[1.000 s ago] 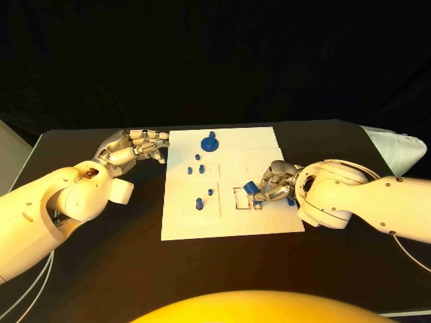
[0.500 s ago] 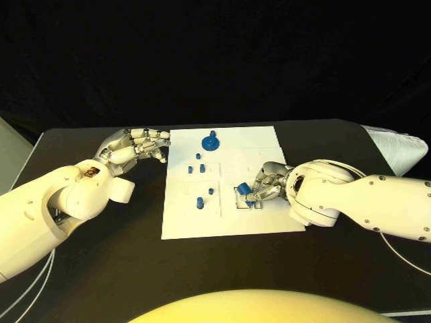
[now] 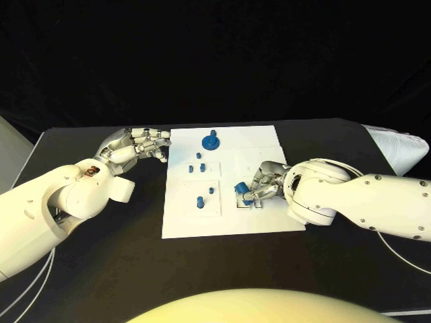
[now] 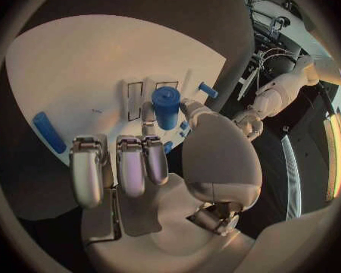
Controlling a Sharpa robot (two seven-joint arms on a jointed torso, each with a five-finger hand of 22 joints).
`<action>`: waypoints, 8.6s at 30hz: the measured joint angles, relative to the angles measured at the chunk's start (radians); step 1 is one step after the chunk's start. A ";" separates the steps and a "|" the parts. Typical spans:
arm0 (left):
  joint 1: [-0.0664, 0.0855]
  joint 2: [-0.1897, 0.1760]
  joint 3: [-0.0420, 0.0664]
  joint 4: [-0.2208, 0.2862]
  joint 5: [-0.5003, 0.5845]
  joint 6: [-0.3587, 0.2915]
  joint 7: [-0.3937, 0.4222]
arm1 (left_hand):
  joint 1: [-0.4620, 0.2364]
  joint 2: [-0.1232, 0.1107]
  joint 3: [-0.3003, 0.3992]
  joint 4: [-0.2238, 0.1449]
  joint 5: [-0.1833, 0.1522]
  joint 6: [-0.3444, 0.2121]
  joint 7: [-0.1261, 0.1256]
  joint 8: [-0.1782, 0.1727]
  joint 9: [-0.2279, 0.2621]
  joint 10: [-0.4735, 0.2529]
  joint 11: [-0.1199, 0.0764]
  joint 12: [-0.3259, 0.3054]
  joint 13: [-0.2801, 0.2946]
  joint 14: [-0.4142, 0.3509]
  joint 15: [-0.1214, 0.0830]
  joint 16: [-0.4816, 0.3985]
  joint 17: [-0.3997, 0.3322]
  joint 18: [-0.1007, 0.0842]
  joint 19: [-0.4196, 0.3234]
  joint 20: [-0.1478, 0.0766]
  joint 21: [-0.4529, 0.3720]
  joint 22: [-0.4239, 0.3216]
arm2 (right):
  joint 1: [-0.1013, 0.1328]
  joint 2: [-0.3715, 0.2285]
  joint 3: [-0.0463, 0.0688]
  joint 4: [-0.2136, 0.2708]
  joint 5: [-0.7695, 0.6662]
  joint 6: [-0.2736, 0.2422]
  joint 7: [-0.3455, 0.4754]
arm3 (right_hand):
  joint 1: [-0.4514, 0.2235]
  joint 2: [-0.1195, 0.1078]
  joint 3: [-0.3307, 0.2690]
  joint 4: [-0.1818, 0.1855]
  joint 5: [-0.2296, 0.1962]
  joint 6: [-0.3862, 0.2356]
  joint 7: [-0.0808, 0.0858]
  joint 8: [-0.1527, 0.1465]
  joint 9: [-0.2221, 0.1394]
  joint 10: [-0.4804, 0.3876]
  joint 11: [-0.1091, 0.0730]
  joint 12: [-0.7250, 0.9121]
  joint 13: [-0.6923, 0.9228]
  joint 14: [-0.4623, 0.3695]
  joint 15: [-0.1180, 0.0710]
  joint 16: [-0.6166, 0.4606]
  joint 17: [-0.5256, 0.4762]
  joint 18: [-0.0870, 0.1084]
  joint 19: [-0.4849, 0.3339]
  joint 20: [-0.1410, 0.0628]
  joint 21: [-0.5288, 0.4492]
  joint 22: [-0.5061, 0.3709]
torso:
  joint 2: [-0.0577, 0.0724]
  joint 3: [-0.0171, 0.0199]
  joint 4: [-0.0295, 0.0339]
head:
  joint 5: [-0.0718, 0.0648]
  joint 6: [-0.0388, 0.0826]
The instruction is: Assemble the parts on the task board
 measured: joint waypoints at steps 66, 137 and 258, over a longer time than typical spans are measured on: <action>-0.002 -0.004 0.000 0.002 0.000 0.004 -0.004 | 0.000 0.000 0.003 0.003 0.000 0.000 0.000 0.004 0.001 -0.004 0.004 0.004 0.000 0.000 0.000 0.000 0.001 0.000 0.004 0.004 -0.004 -0.004 | 0.016 -0.271 0.003 0.010 -0.070 -0.001 0.145 | 0.255 0.132 -0.283 -0.002 -0.127 -0.017 0.020 -0.048 -0.047 0.000 0.000 0.033 0.000 0.000 0.000 0.016 0.001 -0.015 0.004 -0.003 0.042 0.000 | 0.000 0.0003 -0.0013 | -0.034 0.008; -0.006 -0.013 0.000 0.002 0.000 0.009 -0.012 | -0.004 0.004 0.006 0.005 0.000 0.000 0.000 0.004 0.001 -0.007 0.000 0.008 0.000 0.000 0.000 0.000 0.002 0.000 0.004 0.004 -0.008 -0.006 | -0.001 -0.167 0.006 0.081 0.011 -0.021 0.036 | 0.190 -0.050 0.330 -0.129 0.057 0.014 0.022 -0.062 -0.057 0.001 0.001 0.018 0.000 0.000 0.000 0.016 0.000 -0.015 0.003 -0.003 0.039 0.000 | 0.000 -0.0014 -0.0003 | -0.027 0.002; -0.006 -0.017 0.000 0.002 -0.001 0.025 -0.029 | -0.004 0.004 0.008 0.008 0.000 -0.007 0.000 0.008 0.001 -0.011 0.004 0.011 0.000 0.000 0.000 0.000 0.003 0.000 0.007 0.000 -0.012 -0.009 | -0.023 -0.077 -0.001 0.010 0.009 0.017 0.019 | 0.109 -0.013 0.134 -0.109 -0.255 0.040 0.003 -0.044 -0.054 0.004 -0.003 0.013 0.000 0.000 0.000 0.019 0.001 -0.015 0.003 -0.003 0.046 0.000 | 0.001 0.0009 0.0004 | -0.024 -0.017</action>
